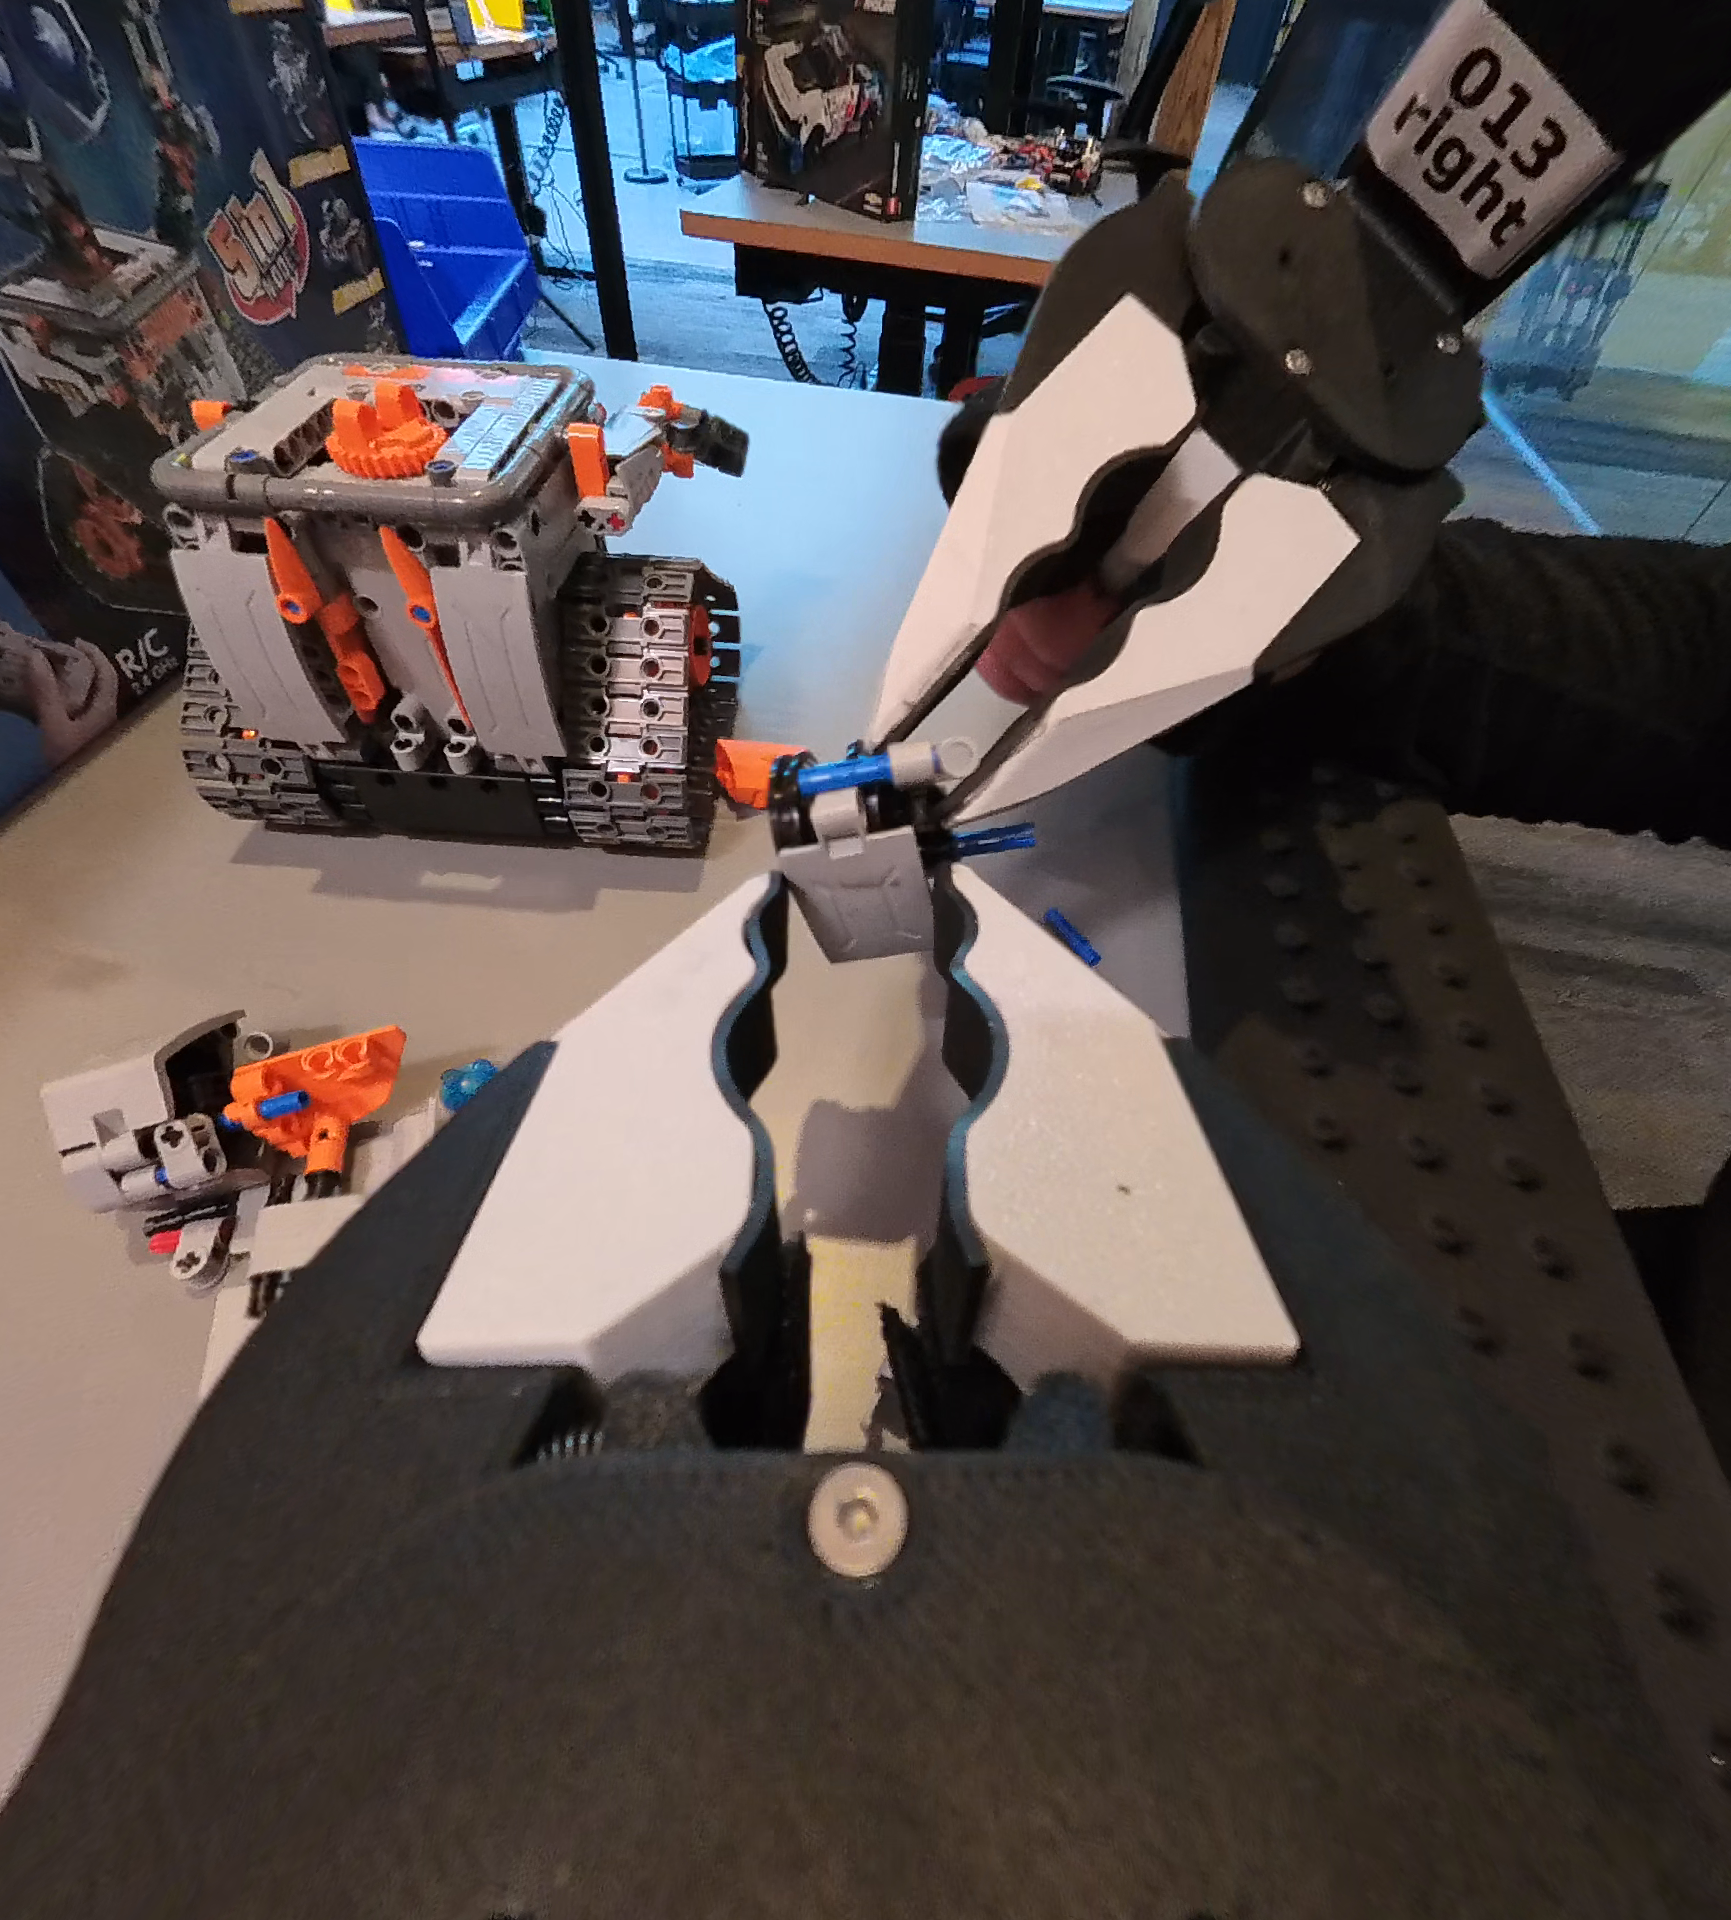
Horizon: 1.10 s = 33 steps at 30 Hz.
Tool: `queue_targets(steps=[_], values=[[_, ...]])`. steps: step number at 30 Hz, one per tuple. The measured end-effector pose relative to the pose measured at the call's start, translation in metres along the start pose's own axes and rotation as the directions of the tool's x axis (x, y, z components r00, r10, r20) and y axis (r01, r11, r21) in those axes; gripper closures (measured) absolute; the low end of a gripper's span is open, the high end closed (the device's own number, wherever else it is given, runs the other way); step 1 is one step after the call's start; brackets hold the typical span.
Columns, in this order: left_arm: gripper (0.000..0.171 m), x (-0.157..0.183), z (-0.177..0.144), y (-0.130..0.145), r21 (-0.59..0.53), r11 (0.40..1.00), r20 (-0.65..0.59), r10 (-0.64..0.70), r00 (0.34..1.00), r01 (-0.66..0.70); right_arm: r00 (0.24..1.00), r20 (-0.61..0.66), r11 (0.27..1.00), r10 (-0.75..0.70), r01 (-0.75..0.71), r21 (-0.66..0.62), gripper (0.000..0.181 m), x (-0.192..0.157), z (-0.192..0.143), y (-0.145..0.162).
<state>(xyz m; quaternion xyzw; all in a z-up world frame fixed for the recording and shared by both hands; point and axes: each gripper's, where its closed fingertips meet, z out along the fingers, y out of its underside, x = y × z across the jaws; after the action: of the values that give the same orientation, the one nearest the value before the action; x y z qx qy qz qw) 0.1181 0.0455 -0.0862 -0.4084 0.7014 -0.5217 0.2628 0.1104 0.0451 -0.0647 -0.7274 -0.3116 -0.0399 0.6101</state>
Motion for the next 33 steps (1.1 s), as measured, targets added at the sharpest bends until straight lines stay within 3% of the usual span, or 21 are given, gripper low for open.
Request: queue_targets(steps=[16, 25, 33], values=[[0.149, 0.002, -0.011, -0.017, 0.109, 0.992, -0.048, -0.064, 0.997, 0.069, 0.999, -0.02, 0.996, 0.038, -0.036, 0.076, 0.172, 0.004, -0.007, -0.014], [0.149, 0.001, -0.009, -0.015, 0.105, 0.99, -0.056, -0.092, 0.994, 0.097, 0.987, -0.081, 0.99, -0.139, 0.141, 0.013, 0.172, -0.002, -0.006, -0.014], [0.149, 0.003, -0.01, -0.014, 0.106, 0.989, -0.075, -0.092, 0.993, 0.1, 0.975, -0.079, 0.979, -0.206, 0.206, -0.016, 0.172, -0.006, -0.007, -0.014]])
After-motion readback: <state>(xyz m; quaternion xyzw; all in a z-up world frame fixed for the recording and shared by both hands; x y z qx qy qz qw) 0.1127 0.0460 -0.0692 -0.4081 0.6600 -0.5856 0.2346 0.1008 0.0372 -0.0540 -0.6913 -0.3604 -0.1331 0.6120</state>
